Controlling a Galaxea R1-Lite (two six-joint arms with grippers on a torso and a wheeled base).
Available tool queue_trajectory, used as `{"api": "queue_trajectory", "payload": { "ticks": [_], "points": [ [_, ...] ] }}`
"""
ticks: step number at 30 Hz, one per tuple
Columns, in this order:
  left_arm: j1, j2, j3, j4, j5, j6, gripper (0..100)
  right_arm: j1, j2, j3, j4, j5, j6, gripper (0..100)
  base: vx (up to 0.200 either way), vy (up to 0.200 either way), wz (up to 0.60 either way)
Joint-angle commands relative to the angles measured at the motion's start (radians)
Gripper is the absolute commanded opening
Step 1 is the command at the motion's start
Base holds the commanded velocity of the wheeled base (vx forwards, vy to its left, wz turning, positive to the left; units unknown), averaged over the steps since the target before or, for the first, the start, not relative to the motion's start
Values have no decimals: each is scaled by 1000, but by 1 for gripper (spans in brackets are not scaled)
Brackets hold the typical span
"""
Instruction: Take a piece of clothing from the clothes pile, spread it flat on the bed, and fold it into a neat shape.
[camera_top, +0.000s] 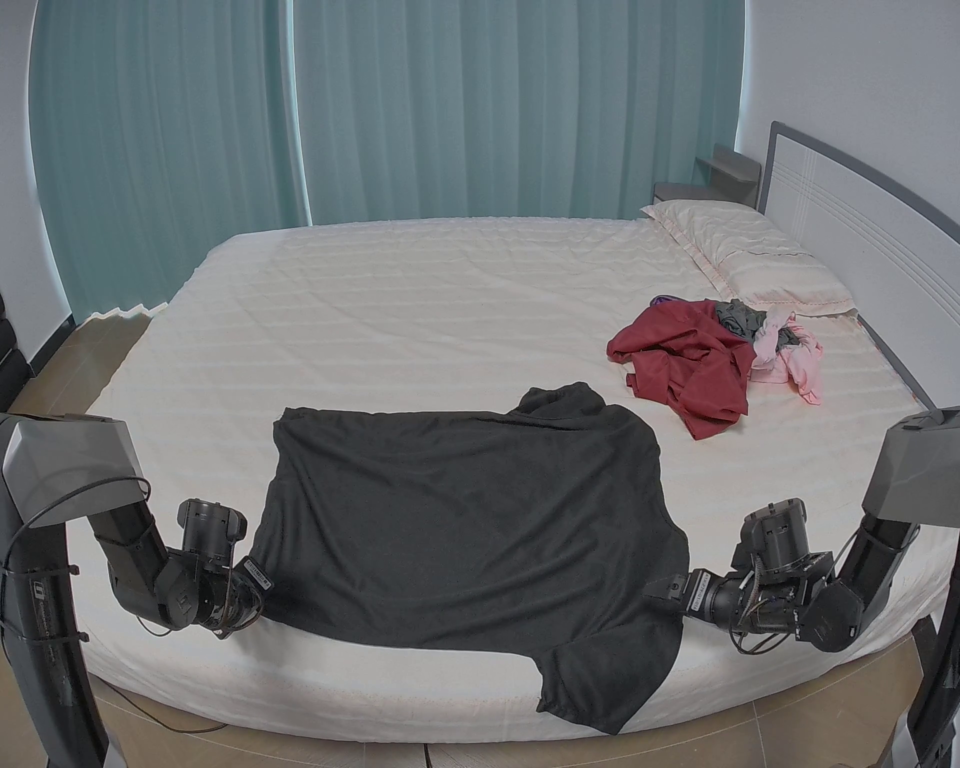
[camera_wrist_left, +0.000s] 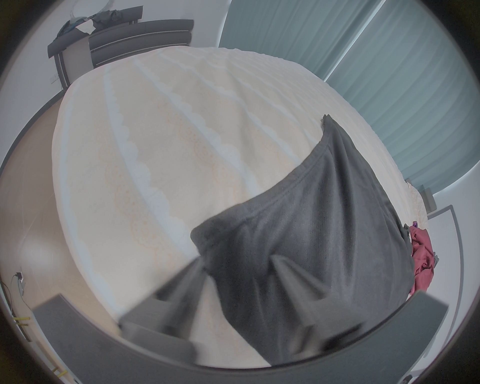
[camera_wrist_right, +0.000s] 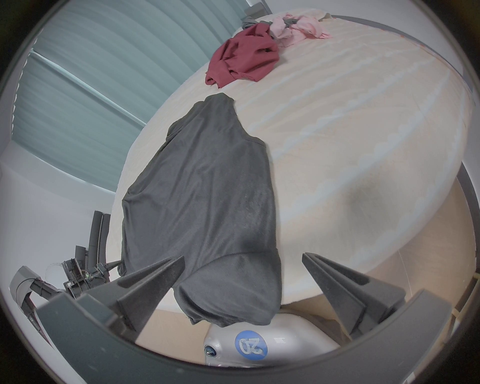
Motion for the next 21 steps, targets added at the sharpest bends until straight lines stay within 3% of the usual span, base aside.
{"api": "queue_trajectory", "payload": {
  "ticks": [1,3,7,14,15,21],
  "points": [
    [3,-28,28,-1,0,-2,0,-6,88,-106,65,-14,-39,100,0,0,0],
    [3,-28,28,-1,0,-2,0,-6,88,-106,65,-14,-39,100,0,0,0],
    [3,-58,42,-1,-2,-4,0,-18,119,-224,198,-14,-56,100,0,0,0],
    [3,-59,48,-1,-3,-5,0,-24,159,-284,241,-16,-73,100,0,0,0],
    [5,-59,48,-1,-3,-5,0,-30,165,-287,241,-16,-78,0,0,0,0],
    [6,-59,50,-1,-5,-4,0,-55,178,-321,232,-16,-76,0,0,0,0]
  ]
}}
